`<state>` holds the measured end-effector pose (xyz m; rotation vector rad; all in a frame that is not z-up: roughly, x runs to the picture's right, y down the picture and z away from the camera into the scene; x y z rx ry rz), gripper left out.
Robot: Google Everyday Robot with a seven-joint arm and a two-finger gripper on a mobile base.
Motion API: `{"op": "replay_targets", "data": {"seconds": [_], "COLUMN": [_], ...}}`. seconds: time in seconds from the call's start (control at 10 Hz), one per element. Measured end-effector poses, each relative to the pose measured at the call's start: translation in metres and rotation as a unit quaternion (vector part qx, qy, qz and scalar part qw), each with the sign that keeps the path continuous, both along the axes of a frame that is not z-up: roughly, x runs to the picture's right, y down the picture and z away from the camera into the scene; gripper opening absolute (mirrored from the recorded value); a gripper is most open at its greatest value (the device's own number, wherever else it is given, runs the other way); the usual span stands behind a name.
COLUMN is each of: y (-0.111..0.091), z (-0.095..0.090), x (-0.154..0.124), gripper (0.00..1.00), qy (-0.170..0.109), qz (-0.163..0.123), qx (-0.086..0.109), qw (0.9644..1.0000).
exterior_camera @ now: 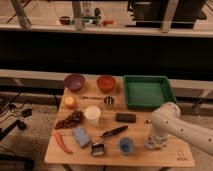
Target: Wipe table surface with towel
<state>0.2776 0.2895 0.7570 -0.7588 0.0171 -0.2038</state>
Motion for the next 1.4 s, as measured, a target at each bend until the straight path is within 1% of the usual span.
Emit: {"op": "replay_targets", "data": {"seconds": [0.2,0.4,0.5,0.7,0.9,1.1,1.2,1.4], "y": [0.003,0.011,0.018,0.031,0.049,0.056,0.054,0.036], "z": [-0.024,-0.043,-0.051,-0.057,-0.055,-0.050,-0.047,-0.032], "x": [0.004,0.010,0.014,0.018,0.027,0.039,0.052,0.075], "gripper": [0.03,0.03,0.03,0.03,0.03,0.03,0.03,0.03], "qy": [-0.007,-0.008,-0.008,-0.008,-0.002,0.012,0.026,0.053], "qz": [0.001,0.006,0.010,0.011,0.013,0.016,0.020,0.026], "qx": [0.001,-0.003,-0.010,-0.027,-0.050,-0.058,-0.055,-0.042], "qw": [1.0000,0.9999,0.9999,0.9995,0.9986,0.9981,0.9980,0.9974]}}
